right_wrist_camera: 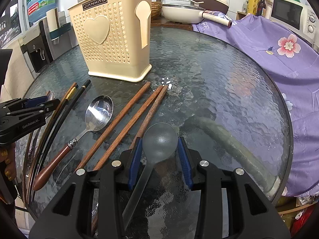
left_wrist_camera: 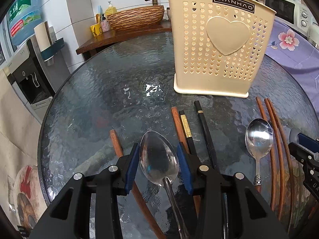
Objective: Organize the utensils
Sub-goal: 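Lift both spoons and carry them over the cream utensil holder with both tools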
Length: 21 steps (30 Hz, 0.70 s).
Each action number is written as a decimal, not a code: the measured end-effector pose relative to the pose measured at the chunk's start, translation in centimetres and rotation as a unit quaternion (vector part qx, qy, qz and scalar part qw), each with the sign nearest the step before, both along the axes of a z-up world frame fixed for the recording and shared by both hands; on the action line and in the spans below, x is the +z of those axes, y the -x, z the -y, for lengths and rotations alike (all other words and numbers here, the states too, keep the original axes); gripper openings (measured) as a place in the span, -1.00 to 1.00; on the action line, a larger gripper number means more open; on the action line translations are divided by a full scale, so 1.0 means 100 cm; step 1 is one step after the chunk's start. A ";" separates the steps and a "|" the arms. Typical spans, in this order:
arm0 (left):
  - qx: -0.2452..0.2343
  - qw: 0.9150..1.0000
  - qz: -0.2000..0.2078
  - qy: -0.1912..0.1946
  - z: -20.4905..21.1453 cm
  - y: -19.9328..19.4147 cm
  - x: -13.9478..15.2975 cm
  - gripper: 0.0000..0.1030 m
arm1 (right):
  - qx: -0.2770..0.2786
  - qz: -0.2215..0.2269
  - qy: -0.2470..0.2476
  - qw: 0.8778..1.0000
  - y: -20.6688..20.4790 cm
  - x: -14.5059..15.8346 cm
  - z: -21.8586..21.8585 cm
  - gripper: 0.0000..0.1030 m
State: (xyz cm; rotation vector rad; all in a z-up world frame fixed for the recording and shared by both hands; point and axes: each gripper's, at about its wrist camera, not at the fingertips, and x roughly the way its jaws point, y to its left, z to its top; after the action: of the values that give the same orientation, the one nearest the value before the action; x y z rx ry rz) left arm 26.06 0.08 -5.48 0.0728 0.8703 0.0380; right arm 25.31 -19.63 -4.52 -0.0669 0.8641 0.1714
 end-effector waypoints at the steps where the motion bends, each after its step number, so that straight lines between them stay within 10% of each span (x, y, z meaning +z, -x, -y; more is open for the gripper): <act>1: 0.000 1.000 0.000 0.002 0.000 0.000 0.000 -0.27 | 0.000 0.000 0.000 1.000 0.000 0.000 0.000 -0.27; 21: -0.015 0.994 0.089 0.055 -0.014 0.013 0.059 -0.29 | 0.009 0.073 -0.023 0.997 0.009 0.036 0.012 -0.28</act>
State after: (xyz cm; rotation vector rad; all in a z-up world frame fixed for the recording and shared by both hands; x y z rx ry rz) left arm 24.78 1.44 0.43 -0.0218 0.6920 -0.0309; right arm 24.40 -20.87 -0.91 -0.0448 0.7141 0.2011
